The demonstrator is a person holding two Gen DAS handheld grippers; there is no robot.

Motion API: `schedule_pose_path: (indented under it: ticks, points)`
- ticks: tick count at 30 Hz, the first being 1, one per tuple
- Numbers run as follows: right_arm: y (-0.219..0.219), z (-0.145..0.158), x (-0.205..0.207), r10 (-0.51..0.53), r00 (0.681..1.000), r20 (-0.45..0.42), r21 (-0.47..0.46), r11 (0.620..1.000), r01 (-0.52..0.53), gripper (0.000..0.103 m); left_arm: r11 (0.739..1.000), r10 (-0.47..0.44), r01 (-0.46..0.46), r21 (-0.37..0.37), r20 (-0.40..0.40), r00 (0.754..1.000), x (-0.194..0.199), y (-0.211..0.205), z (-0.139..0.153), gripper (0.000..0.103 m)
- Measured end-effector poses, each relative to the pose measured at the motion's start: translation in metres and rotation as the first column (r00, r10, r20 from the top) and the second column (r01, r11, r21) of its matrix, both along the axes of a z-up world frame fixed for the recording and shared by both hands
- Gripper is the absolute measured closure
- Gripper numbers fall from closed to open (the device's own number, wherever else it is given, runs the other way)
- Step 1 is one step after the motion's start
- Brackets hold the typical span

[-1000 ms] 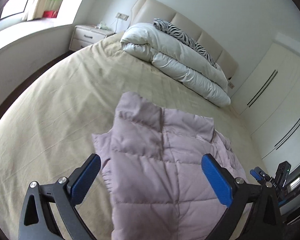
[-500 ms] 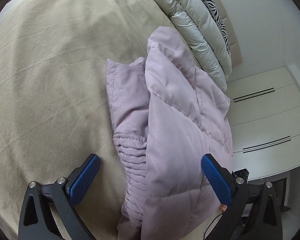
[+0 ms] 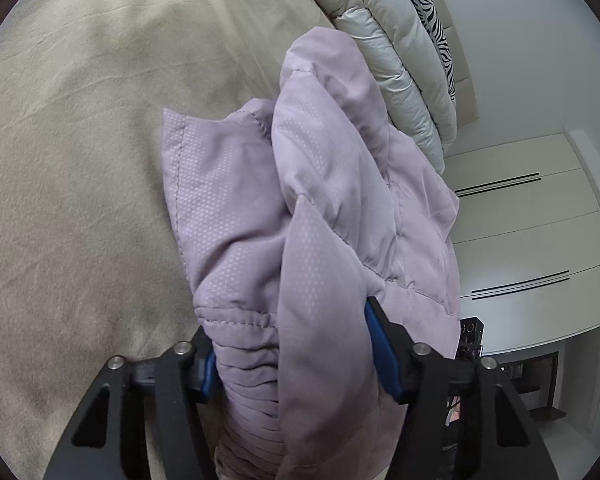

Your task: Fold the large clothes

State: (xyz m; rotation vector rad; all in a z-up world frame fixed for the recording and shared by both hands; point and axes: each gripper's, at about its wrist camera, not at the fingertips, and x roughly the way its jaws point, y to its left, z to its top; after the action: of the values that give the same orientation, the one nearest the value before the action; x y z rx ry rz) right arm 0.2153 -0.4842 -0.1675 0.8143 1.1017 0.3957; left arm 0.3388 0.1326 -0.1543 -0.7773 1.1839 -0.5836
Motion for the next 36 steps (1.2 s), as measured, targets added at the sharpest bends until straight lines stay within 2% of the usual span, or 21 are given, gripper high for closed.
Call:
schedule_pose_path:
  ticks: [3, 6, 7, 10, 14, 19, 24, 27, 30, 32, 33, 34, 36]
  points:
    - [0.005, 0.004, 0.000, -0.005, 1.000, 0.005, -0.033, 0.999, 0.006, 0.031, 0.999, -0.024, 0.022, 0.046, 0.039, 0.999, -0.003, -0.006, 0.010, 0.062]
    - [0.014, 0.021, -0.006, -0.005, 0.999, 0.041, -0.100, 0.995, 0.009, 0.050, 0.996, -0.030, 0.025, 0.087, 0.066, 0.997, -0.010, -0.009, 0.025, 0.069]
    - [0.017, 0.028, -0.009, -0.006, 0.998, 0.056, -0.124, 0.992, 0.013, 0.055, 0.995, -0.031, 0.023, 0.094, 0.078, 0.997, -0.013, -0.010, 0.031, 0.072]
    - [0.029, 0.055, -0.020, -0.002, 0.995, 0.098, -0.186, 0.982, 0.020, 0.061, 0.995, -0.027, 0.017, 0.096, 0.110, 0.994, -0.030, -0.010, 0.051, 0.075]
    - [0.045, 0.089, -0.045, 0.023, 0.988, 0.153, -0.247, 0.969, 0.016, 0.064, 0.995, -0.025, 0.009, 0.098, 0.156, 0.987, -0.063, -0.005, 0.078, 0.076]
    - [0.070, 0.125, -0.092, 0.060, 0.975, 0.213, -0.259, 0.966, -0.003, 0.065, 0.997, -0.019, 0.004, 0.081, 0.182, 0.983, -0.110, 0.015, 0.101, 0.076]
    - [0.083, 0.135, -0.148, 0.073, 0.969, 0.236, -0.223, 0.975, -0.018, 0.065, 0.996, -0.038, 0.023, 0.080, 0.192, 0.981, -0.164, 0.033, 0.108, 0.076]
    - [0.090, 0.123, -0.177, 0.081, 0.969, 0.233, -0.215, 0.976, -0.030, 0.065, 0.995, -0.056, 0.041, 0.093, 0.164, 0.985, -0.183, 0.039, 0.091, 0.075]
    - [0.099, 0.093, -0.181, 0.065, 0.982, 0.178, -0.191, 0.981, -0.030, 0.065, 0.994, -0.033, 0.023, 0.103, 0.102, 0.994, -0.189, 0.046, 0.058, 0.071]
    - [0.095, 0.068, -0.185, 0.034, 0.989, 0.141, -0.185, 0.983, -0.007, 0.062, 0.996, 0.000, -0.006, 0.089, 0.073, 0.997, -0.189, 0.053, 0.038, 0.065]
    - [0.093, 0.056, -0.186, 0.018, 0.992, 0.127, -0.181, 0.983, 0.005, 0.056, 0.998, 0.015, -0.019, 0.064, 0.061, 0.998, -0.188, 0.056, 0.031, 0.061]
    - [0.089, 0.047, -0.190, 0.001, 0.992, 0.123, -0.168, 0.986, 0.020, 0.051, 0.998, 0.024, -0.027, 0.053, 0.060, 0.998, -0.189, 0.058, 0.027, 0.059]
    - [0.085, 0.036, -0.195, -0.040, 0.991, 0.127, -0.124, 0.991, 0.056, 0.049, 0.998, 0.028, -0.032, 0.062, 0.071, 0.997, -0.191, 0.058, 0.027, 0.058]
